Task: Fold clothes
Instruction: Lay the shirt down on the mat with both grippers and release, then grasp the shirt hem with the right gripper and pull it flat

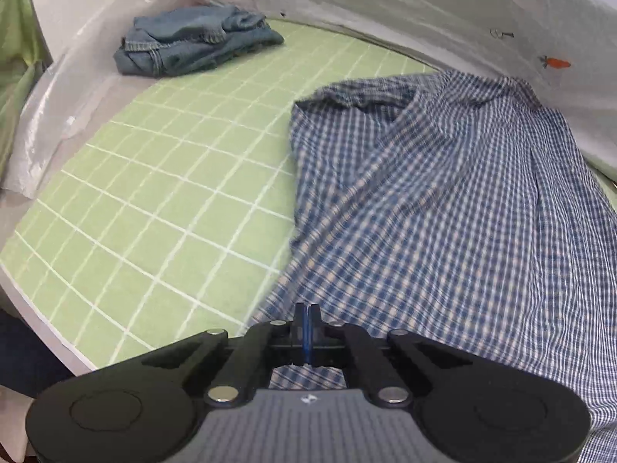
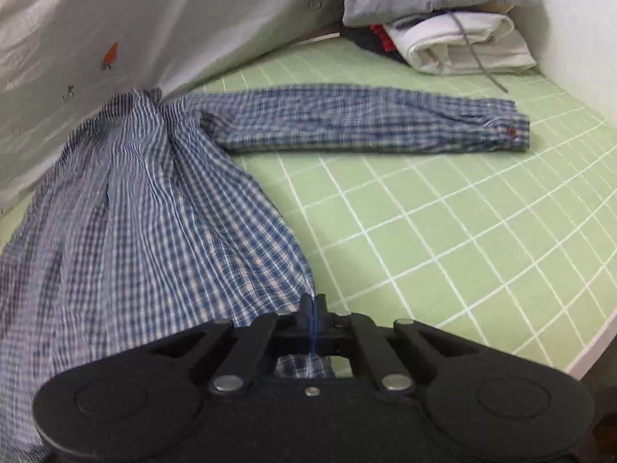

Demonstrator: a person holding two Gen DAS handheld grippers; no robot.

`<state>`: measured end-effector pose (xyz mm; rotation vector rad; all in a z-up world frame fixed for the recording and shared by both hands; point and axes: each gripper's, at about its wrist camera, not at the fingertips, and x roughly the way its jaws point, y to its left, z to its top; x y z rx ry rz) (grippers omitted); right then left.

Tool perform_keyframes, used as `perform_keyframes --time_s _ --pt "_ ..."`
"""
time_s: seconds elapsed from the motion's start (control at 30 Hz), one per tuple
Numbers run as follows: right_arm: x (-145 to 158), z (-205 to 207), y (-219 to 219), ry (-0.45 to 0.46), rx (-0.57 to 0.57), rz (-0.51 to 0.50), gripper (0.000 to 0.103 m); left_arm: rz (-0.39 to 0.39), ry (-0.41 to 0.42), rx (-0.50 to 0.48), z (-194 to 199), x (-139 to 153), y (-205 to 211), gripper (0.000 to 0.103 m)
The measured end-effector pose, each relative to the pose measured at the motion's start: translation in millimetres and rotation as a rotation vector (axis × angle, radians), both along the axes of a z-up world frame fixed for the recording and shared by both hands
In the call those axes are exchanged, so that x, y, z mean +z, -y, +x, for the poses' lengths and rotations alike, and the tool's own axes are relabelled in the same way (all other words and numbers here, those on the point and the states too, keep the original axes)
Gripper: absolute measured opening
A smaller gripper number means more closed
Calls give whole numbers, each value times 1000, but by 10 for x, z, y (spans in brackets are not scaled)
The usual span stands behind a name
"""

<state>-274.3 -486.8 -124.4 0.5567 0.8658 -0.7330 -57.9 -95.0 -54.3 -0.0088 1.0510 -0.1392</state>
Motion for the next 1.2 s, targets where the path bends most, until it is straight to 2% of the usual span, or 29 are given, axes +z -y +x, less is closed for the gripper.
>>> perform_keyframes --time_s 0.07,0.13,0.17,0.2,0.23,0.3,0.4,0.47,0.53,0.57,0.6,0.67,0.77,0.87,0.97,1.03,1.13,1.2 --pt "41 -6 -19 -5 -11 -15 1 23 8 17 41 31 -95 0" --pt "83 -13 -38 -10 -22 -31 4 19 -23 26 81 -37 -138 3" --pt "103 -16 -47 -13 -28 -39 7 16 -37 29 96 -66 -155 8" --pt "124 -19 -56 -15 -34 -46 24 8 -37 21 73 -58 -132 16" --pt "145 -22 -66 -18 -39 -54 42 1 -37 13 51 -50 -110 19" --pt "186 -29 -85 -23 -51 -70 58 -12 -38 -4 8 -36 -62 31" --pt "208 -12 -213 -5 -56 -60 64 11 -61 -43 -35 -62 69 48" --pt "187 33 -342 2 -39 -45 64 27 -76 -69 -63 -79 156 55" --pt "163 110 -499 -31 -3 -50 69 45 -73 -92 -84 -68 209 69" --pt "164 143 -585 -41 19 -62 71 44 -63 -103 -89 -57 205 81" --pt "164 176 -672 -50 42 -74 77 43 -54 -115 -92 -46 200 86" --pt "165 233 -865 -42 91 -96 81 59 -48 -161 -60 -54 168 86" --pt "144 265 -1226 1 125 -93 81 98 -42 -241 3 -83 123 86" --pt "113 299 -1623 41 154 -92 81 83 -23 -307 25 -97 17 86" --pt "13 340 -2041 61 185 -75 72 50 -8 -342 -1 -84 -119 86" --pt "-88 365 -2229 49 204 -67 54 52 -10 -360 -6 -98 -199 86" --pt "-141 378 -2409 43 207 -92 45 54 -14 -389 -13 -119 -320 86" --pt "-135 391 -2499 27 205 -138 12 52 -17 -397 -9 -122 -389 86"
